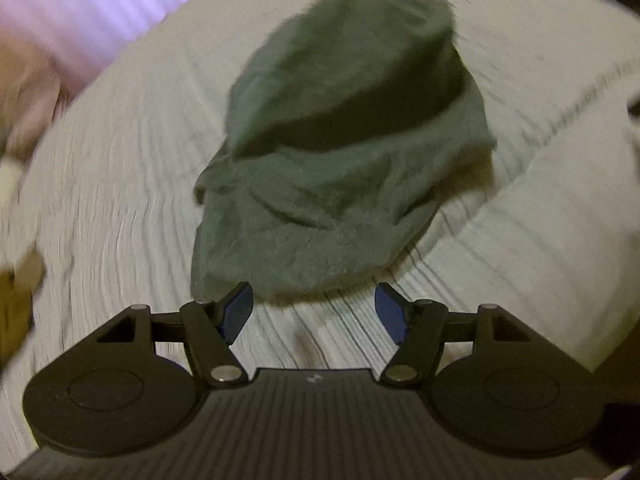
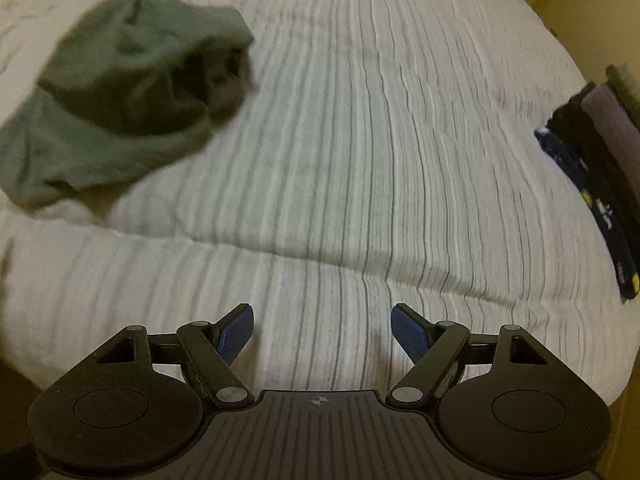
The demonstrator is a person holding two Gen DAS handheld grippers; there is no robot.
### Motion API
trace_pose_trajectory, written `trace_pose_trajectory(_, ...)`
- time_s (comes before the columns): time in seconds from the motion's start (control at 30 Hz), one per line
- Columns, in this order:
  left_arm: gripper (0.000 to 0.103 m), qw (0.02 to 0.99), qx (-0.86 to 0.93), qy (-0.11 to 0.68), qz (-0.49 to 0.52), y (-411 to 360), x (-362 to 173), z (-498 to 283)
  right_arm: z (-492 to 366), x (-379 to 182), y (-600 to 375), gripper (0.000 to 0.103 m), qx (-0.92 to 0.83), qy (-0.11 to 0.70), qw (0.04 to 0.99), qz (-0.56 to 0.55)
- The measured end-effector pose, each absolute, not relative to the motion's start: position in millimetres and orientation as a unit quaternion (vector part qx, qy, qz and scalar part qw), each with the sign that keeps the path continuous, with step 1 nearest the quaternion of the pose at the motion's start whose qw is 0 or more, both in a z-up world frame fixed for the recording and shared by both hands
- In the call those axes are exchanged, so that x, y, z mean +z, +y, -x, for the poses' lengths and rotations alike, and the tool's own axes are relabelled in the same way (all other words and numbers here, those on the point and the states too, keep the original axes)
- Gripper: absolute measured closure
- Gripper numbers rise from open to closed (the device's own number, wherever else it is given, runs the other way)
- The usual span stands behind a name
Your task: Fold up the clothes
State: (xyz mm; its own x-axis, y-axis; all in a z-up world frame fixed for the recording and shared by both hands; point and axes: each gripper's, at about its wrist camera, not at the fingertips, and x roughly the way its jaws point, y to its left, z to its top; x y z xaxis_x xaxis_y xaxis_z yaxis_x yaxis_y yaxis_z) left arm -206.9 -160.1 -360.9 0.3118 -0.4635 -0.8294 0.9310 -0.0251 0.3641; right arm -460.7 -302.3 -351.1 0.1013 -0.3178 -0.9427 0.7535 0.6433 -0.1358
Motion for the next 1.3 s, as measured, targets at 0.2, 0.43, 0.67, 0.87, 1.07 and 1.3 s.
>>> trace_pose_trajectory(0.2, 0.047, 0.623, -0.561, 0.129, -0.529, -160.0, -410.4, 221.3, 457.8, -377.6, -305.7, 0.024, -0.382, 0.56, 0.712, -0.18)
trace_pose_trajectory(0.43, 0.099, 0.692, -0.548, 0.149, -0.445, -131.1, -379.0, 172.4, 429.4, -380.5, -305.6, 0.024, -0.361, 0.542, 0.752, -0.106)
trace_pose_trajectory(0.67, 0.098, 0.758, -0.466, 0.21, -0.404, -67.3, -321.7, 95.4, 392.6, -381.2, -289.3, 0.024, -0.281, 0.52, 0.807, -0.011)
trace_pose_trajectory(0.87, 0.086, 0.719, -0.487, 0.181, -0.462, -61.5, -361.2, 111.0, 352.1, -400.5, -247.4, 0.025, -0.196, 0.486, 0.841, 0.136)
trace_pose_trajectory(1.07, 0.078, 0.691, -0.506, 0.129, -0.5, -64.9, -401.6, 110.9, 323.2, -429.5, -239.8, 0.047, -0.161, 0.458, 0.825, 0.289)
trace_pose_trajectory(1.3, 0.096, 0.674, -0.528, 0.112, -0.505, -74.8, -405.2, 94.5, 295.4, -446.7, -252.5, 0.099, -0.143, 0.417, 0.821, 0.363)
